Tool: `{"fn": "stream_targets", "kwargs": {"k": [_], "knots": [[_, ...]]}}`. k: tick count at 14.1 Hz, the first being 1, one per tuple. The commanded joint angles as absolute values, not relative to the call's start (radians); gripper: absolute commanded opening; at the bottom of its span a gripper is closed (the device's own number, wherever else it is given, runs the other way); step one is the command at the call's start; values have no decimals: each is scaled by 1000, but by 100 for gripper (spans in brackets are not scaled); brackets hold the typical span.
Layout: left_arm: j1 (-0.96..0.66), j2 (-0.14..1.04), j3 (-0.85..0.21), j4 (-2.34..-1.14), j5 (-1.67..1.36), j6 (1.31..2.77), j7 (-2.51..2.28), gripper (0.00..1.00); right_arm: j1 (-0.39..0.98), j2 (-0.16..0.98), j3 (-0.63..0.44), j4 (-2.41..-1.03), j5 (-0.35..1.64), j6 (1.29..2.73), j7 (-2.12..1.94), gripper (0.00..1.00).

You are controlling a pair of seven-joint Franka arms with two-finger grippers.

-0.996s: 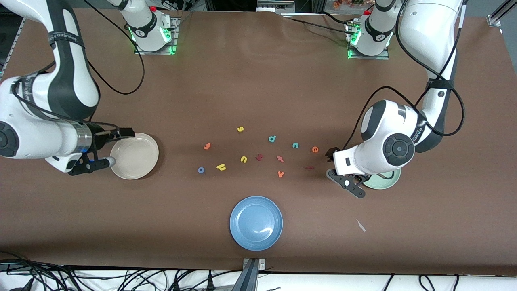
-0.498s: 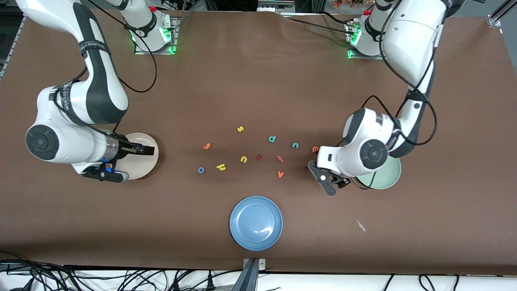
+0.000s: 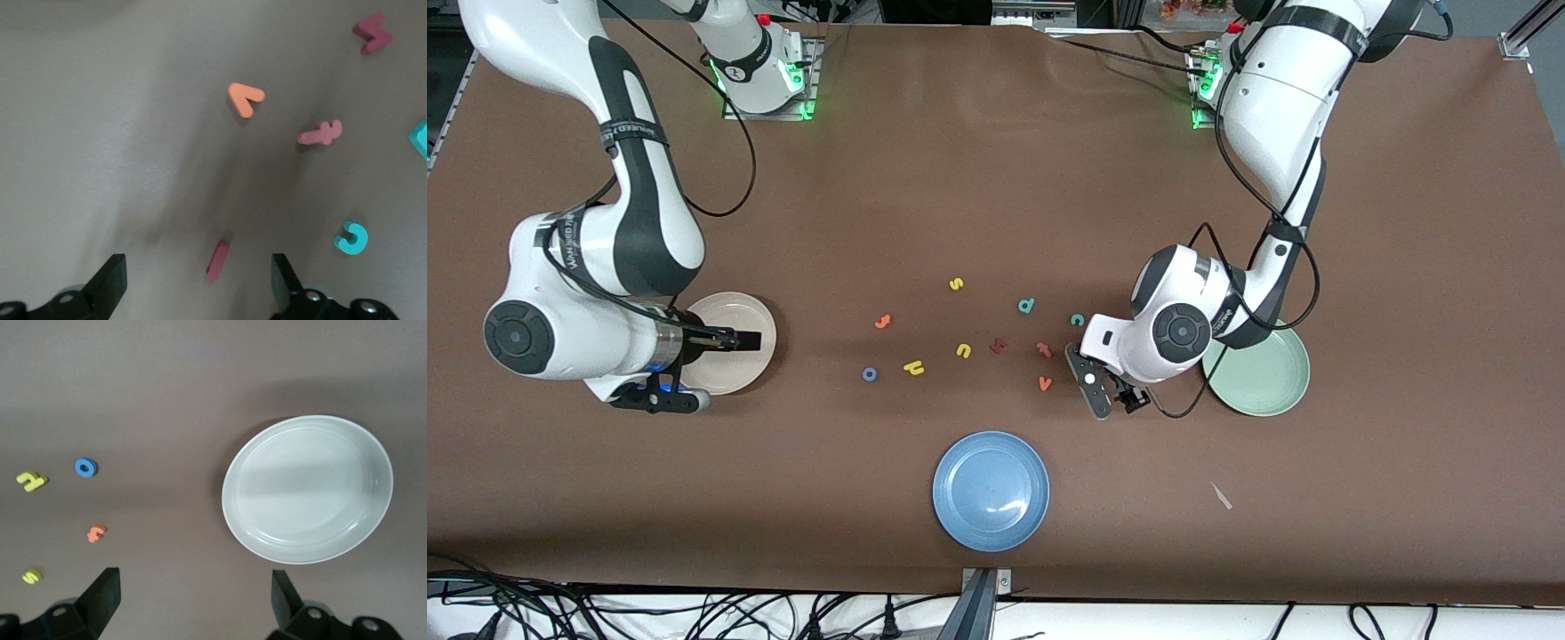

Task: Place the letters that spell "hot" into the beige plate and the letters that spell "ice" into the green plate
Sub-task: 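Grasp the pink letter with the left gripper while the right gripper lowers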

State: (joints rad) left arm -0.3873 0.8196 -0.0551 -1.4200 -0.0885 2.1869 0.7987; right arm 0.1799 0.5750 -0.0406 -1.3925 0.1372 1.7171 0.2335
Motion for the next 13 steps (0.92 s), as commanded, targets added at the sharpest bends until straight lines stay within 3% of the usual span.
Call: {"fn": "stream_targets", "kwargs": {"k": [1,8,9,10,13], "knots": [[-409,808,-48,-1442,-57,2200,990,100,222,591,-37,-1368,149,1774,424,100],[-454,804,-43,-1443,39,2198,802,97,325,600,-35,-1508,152,2100,780,100],[-454,802,-43,-1445,47,2191,802,73,340,601,-35,-1532,152,2150,817,100],[-454,802,-41,-1448,49,2184,802,60,354,601,-35,-1567,149,2205,837,100],[-448,804,-43,-1471,64,2187,819,58,380,607,-37,-1652,144,2337,839,100]]}}
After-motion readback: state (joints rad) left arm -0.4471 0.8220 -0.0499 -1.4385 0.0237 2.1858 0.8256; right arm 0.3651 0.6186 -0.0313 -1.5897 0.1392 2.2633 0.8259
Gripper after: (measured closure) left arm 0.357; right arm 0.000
